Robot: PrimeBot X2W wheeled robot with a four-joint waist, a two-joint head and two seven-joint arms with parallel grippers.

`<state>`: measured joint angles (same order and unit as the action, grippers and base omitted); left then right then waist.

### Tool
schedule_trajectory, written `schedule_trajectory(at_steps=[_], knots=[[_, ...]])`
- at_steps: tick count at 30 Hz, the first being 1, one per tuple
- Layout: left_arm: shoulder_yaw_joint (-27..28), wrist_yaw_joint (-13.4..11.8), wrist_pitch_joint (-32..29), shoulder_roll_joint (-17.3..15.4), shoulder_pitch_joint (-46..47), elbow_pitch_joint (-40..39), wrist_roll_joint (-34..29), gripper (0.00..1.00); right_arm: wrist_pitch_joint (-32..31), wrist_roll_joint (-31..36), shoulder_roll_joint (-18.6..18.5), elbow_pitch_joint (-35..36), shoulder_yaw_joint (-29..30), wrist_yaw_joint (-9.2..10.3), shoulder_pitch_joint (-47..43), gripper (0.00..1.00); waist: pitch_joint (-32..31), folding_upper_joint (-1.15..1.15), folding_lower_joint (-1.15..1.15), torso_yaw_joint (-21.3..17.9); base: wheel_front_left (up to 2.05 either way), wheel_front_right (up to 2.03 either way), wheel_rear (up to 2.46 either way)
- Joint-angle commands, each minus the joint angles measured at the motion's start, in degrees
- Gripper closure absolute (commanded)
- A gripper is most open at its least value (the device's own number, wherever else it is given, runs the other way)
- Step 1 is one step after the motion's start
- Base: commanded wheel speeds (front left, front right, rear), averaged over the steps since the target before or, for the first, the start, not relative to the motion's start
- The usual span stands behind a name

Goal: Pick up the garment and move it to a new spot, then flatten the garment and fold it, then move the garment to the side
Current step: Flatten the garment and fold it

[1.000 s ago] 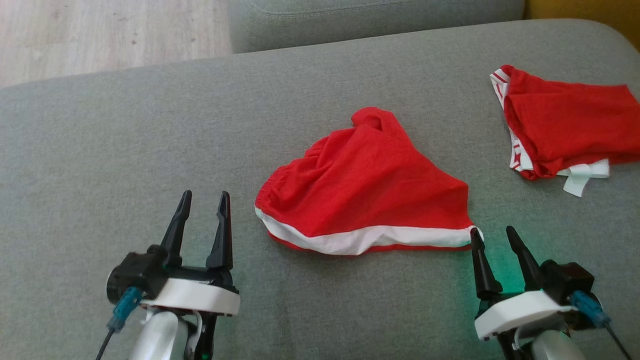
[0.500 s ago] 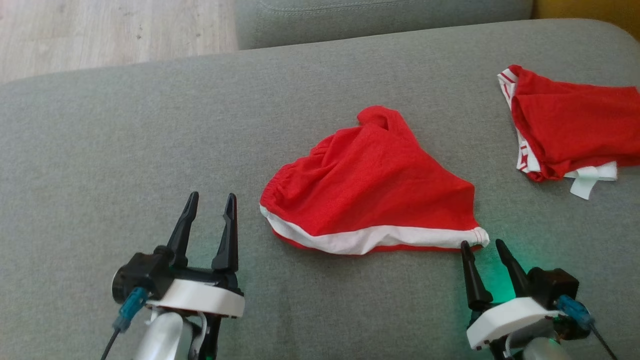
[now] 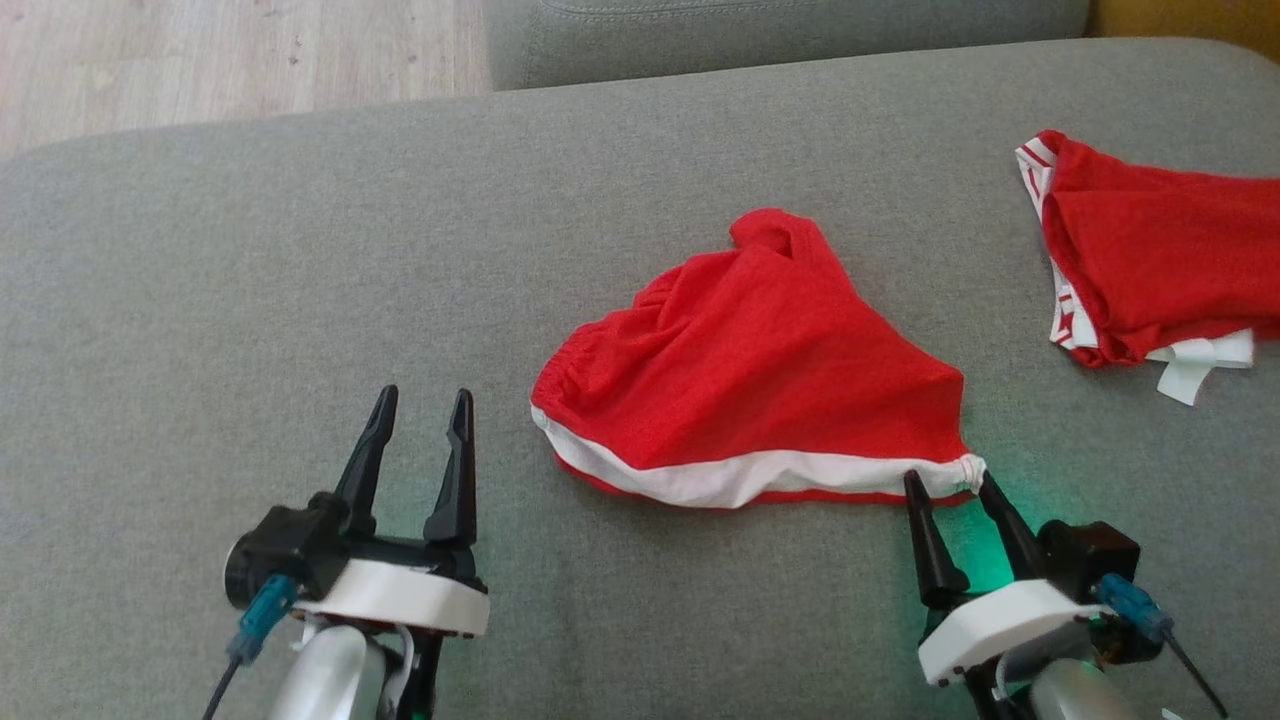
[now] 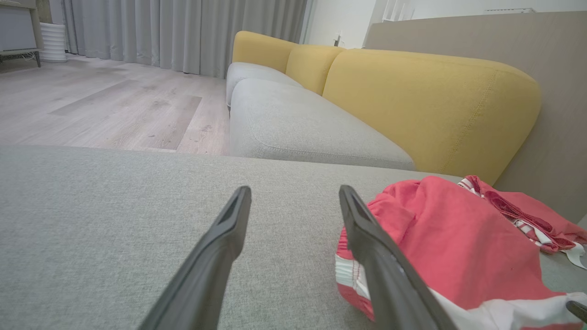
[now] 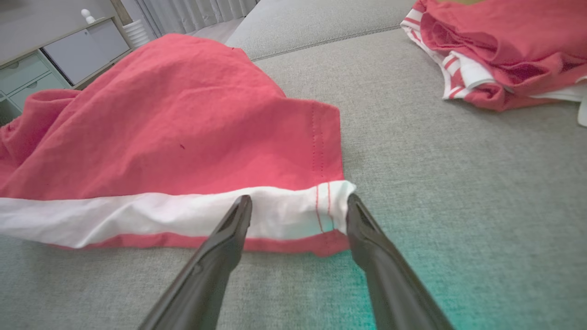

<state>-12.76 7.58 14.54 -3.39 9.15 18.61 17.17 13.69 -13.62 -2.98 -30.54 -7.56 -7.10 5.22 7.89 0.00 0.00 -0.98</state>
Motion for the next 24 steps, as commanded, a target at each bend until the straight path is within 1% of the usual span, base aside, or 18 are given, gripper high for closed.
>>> schedule_trajectory(at_steps=[1, 2, 3, 4, 5, 11, 16, 22, 23, 24], knots=[[1.68, -0.09, 0.46, -0.75, 2.65, -1.30, 0.42, 0.00, 0.78, 0.06, 0.08, 1.12, -1.75, -0.39, 1.53, 0.00, -0.08, 0.00, 0.00, -0.03, 0.00, 0.00, 0.00], [1.69, -0.09, 0.46, -0.77, 2.63, -1.26, 0.42, 0.00, 0.81, 0.08, 0.08, 1.11, -1.82, -0.39, 1.56, 0.00, -0.11, 0.00, 0.00, -0.06, 0.00, 0.00, 0.00], [1.70, -0.09, 0.46, -0.79, 2.61, -1.21, 0.42, 0.00, 0.84, 0.06, 0.08, 1.10, -1.90, -0.39, 1.58, 0.46, -0.13, 0.00, 0.00, -0.09, 0.00, 0.00, 0.00], [1.70, -0.09, 0.46, -0.81, 2.59, -1.17, 0.42, 0.00, 0.86, 0.02, 0.08, 1.07, -1.96, -0.39, 1.60, 0.88, -0.17, 0.00, 0.00, -0.13, 0.00, 0.00, 0.00], [1.68, -0.09, 0.46, -0.83, 2.57, -1.11, 0.42, 0.00, 0.89, 0.01, 0.09, 1.04, -2.02, -0.39, 1.61, 1.00, -0.22, 0.00, 0.00, -0.16, 0.00, 0.00, 0.00], [1.40, -0.09, 0.46, -1.09, 2.51, -0.67, 0.30, 0.00, 1.04, 0.42, 0.09, 1.39, -1.76, -0.39, 1.57, 1.00, -0.30, 0.00, 0.00, -0.28, 0.00, 0.00, 0.00], [0.44, -0.09, 0.46, -1.61, 2.24, 0.20, 0.20, 0.00, 1.17, 1.95, 0.09, 1.95, 1.53, -0.39, 1.47, 1.00, -0.40, 0.00, 0.00, -0.44, 0.00, 0.00, 0.00], [-4.06, -0.09, 0.46, -3.31, 2.72, 1.39, 0.88, 0.00, 1.22, 3.15, 0.09, 2.30, 5.71, -0.39, 1.75, 1.00, -0.34, 0.00, 0.00, -0.58, 0.00, 0.00, 0.00], [-5.22, -0.09, 0.46, -3.59, 2.86, 1.56, 1.23, 0.00, 1.22, 3.20, 0.09, 2.27, 6.24, -0.39, 1.83, 1.00, -0.34, 0.00, 0.00, -0.57, 0.00, 0.00, 0.00], [-7.79, -0.09, 0.46, -4.54, 3.19, 2.33, 1.51, 0.00, 1.23, 3.05, 0.09, 2.17, 7.08, -0.39, 1.95, 1.00, -0.42, 0.00, 0.00, -0.58, 0.00, 0.00, 0.00]])
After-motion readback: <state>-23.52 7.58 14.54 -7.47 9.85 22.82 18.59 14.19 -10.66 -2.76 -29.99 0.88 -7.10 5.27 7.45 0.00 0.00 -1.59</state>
